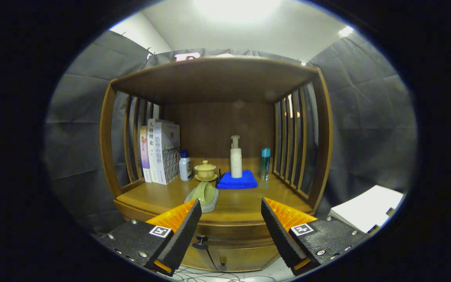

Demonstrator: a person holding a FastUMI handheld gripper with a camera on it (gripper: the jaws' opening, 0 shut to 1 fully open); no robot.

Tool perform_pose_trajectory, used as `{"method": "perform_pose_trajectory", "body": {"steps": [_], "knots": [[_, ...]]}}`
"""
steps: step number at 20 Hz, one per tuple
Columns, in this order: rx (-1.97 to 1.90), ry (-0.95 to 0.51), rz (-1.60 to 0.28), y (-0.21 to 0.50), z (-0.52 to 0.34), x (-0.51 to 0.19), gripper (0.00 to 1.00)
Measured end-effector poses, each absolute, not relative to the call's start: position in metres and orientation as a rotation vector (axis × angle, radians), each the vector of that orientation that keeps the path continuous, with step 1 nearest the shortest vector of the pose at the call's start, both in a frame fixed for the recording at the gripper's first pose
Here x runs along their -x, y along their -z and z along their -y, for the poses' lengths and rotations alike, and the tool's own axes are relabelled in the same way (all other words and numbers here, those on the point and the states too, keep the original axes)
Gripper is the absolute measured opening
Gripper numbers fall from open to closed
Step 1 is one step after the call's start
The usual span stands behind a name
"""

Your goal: Pull open the drawer, take out the items inside it, and place them on the countertop above the cabinet.

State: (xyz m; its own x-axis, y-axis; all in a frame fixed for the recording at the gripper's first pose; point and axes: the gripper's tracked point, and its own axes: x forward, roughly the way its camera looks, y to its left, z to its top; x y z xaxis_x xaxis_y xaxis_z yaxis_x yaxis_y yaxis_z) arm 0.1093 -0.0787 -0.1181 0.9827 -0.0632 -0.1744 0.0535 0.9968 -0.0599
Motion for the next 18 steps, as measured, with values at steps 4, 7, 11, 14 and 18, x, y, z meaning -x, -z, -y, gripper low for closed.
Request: {"method": "perform_pose_trajectory", "body": {"steps": [4,7,11,14,18], "knots": [[0.103,-0.029,-0.111,0.071,0.051,-0.075,0.95],[0.06,-0.038,-0.093,0.05,0.037,-0.053,0.96],[0.043,0.006,-0.053,0.035,0.044,-0.045,0.96],[0.04,0.028,-0.047,0.031,0.053,-0.044,0.96],[-0.021,-0.005,-0.005,0.014,0.051,-0.04,0.96]]}}
